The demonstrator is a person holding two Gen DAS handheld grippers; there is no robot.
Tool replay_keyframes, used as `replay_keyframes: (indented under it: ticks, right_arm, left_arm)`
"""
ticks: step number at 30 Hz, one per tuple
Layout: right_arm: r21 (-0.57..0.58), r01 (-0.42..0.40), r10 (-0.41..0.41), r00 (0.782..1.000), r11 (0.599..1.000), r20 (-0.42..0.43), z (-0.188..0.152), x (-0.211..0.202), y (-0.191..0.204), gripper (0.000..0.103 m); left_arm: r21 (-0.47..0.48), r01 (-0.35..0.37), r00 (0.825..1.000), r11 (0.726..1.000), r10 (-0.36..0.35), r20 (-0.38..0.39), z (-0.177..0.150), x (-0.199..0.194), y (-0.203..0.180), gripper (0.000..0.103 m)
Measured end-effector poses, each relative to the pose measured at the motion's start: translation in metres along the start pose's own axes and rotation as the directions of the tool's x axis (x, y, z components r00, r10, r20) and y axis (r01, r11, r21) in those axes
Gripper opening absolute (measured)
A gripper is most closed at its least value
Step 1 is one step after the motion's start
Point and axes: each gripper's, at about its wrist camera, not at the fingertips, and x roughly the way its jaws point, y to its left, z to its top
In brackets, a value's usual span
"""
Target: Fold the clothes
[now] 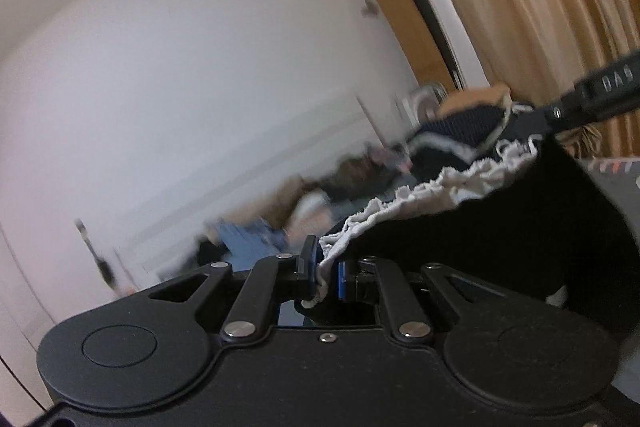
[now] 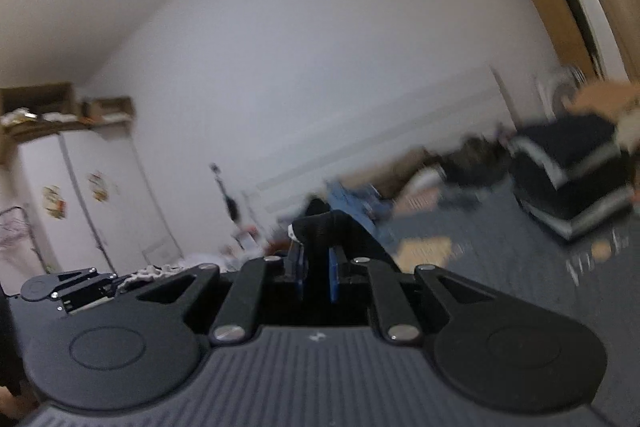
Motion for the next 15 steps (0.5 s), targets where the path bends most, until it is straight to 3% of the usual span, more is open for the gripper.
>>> replay_keyframes:
  ticks: [5, 7, 10, 13, 15]
  right_arm:
    - [0.040, 0.069, -0.065, 0.995, 0.997, -0.080, -0.057, 0.046, -0.035, 0.011]
    - [0.047, 0.088, -0.082, 0.990, 0.995, -0.114, -0.076, 0.058, -0.046, 0.011]
    - [0.072, 0.082, -0.070, 0.986, 0.994, -0.149, -0.097, 0.066, -0.058, 0.012]
    - [0.079, 0.080, -0.065, 0.981, 0.994, -0.182, -0.110, 0.067, -0.064, 0.015]
    - [0.064, 0.083, -0.070, 0.979, 0.994, -0.193, -0.119, 0.064, -0.067, 0.015]
  left_arm:
    - [-0.077, 0.070, 0.991, 0.995, -0.078, -0.105, -0.050, 0.092, -0.003, 0.009]
    - [-0.124, 0.085, 0.987, 0.989, -0.101, -0.125, -0.062, 0.110, 0.003, 0.009]
    - [-0.204, 0.122, 0.973, 0.971, -0.158, -0.168, -0.111, 0.083, 0.023, 0.011]
    - [-0.271, 0.141, 0.959, 0.952, -0.199, -0.201, -0.130, 0.073, 0.042, 0.014]
    - [-0.313, 0.145, 0.955, 0.939, -0.215, -0.202, -0.142, 0.078, 0.041, 0.022]
